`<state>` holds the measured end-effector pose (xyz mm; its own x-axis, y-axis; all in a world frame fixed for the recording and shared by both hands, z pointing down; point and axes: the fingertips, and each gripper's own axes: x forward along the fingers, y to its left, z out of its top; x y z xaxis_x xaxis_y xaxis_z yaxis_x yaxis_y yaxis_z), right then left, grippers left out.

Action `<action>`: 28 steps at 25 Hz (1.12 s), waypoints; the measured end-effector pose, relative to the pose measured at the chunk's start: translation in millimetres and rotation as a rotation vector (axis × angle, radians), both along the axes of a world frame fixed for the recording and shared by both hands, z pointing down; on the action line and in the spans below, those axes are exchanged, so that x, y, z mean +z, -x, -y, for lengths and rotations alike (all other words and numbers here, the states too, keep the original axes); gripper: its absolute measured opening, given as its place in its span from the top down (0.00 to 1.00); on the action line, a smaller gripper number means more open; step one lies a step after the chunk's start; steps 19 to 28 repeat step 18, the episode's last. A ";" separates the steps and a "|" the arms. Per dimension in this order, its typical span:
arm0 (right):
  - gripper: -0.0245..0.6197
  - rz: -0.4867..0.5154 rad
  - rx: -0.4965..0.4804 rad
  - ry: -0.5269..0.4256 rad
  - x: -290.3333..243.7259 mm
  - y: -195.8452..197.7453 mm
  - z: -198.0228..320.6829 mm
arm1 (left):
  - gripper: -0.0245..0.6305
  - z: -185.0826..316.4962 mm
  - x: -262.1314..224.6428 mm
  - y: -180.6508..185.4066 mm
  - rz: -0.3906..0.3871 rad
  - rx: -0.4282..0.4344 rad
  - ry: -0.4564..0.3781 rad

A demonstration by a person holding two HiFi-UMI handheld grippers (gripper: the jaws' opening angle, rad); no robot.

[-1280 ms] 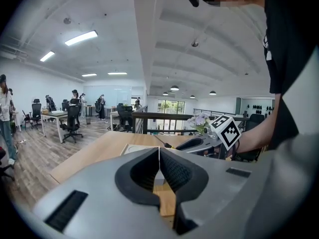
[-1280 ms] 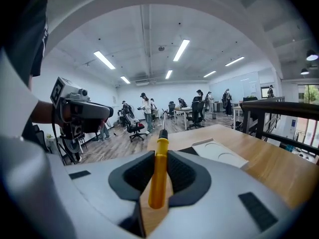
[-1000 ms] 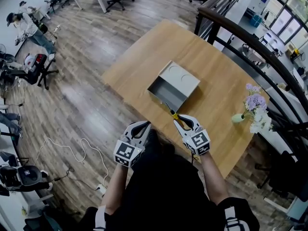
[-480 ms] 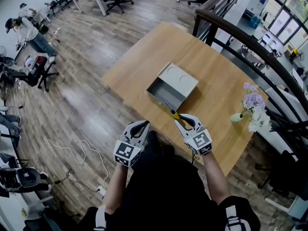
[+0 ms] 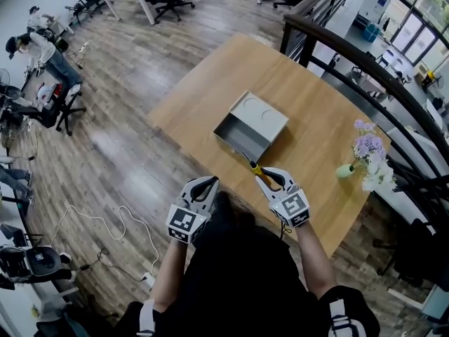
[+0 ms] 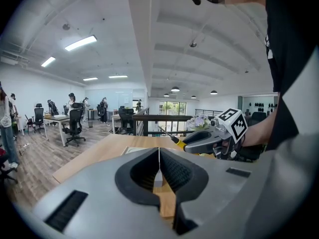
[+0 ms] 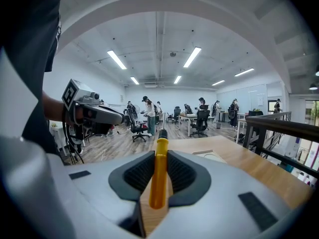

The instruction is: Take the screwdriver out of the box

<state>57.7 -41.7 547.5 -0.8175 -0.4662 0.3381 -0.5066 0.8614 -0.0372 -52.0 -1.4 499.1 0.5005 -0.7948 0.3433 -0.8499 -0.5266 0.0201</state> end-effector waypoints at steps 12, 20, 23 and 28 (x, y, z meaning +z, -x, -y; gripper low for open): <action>0.82 -0.024 -0.011 0.003 6.7 6.9 0.4 | 0.93 1.0 2.6 10.4 0.001 -0.010 0.005; 0.82 -0.032 -0.004 0.013 9.5 7.0 4.3 | 0.93 7.4 4.8 15.6 0.004 -0.009 0.007; 0.82 -0.032 -0.004 0.013 9.5 7.0 4.3 | 0.93 7.4 4.8 15.6 0.004 -0.009 0.007; 0.82 -0.032 -0.004 0.013 9.5 7.0 4.3 | 0.93 7.4 4.8 15.6 0.004 -0.009 0.007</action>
